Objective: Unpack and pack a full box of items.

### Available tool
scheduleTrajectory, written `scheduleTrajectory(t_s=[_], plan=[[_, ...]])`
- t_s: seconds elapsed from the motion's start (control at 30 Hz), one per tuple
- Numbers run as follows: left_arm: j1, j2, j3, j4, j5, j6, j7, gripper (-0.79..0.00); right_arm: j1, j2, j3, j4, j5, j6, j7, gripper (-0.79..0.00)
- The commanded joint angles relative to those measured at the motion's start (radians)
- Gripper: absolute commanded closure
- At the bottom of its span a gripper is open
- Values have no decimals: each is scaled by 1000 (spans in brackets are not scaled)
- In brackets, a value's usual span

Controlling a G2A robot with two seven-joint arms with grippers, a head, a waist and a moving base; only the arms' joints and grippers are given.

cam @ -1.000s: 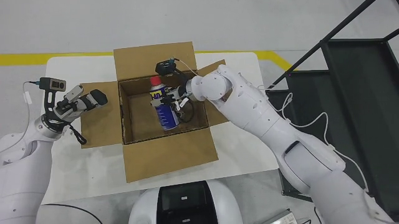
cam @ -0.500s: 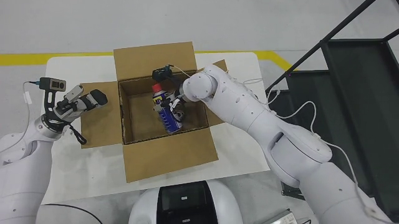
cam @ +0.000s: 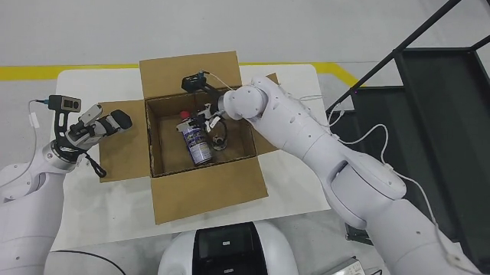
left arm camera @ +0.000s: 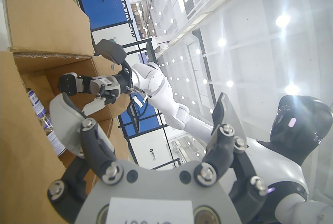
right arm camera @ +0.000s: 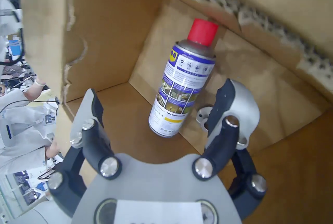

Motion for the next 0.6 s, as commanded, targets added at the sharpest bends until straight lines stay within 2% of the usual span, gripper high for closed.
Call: scheduleTrajectory(t_s=[0.0,0.13,0.33,0.43,0.57], plan=[[0,0,0,0,0,0,0,-785,-29,29,35,-78,-52,-68,-40,-785],[0,0,0,0,0,0,0,-785,-158,114,167,-308,-197,-199,-137,-785],[0,0,0,0,0,0,0,-785,-523,246,486,-792,-492,-208,-220,-785],[0,0,0,0,0,0,0,-785,-711,283,640,-980,-590,-201,-281,-785],[0,0,0,0,0,0,0,-785,-913,308,799,-1125,-688,-171,-401,-785]])
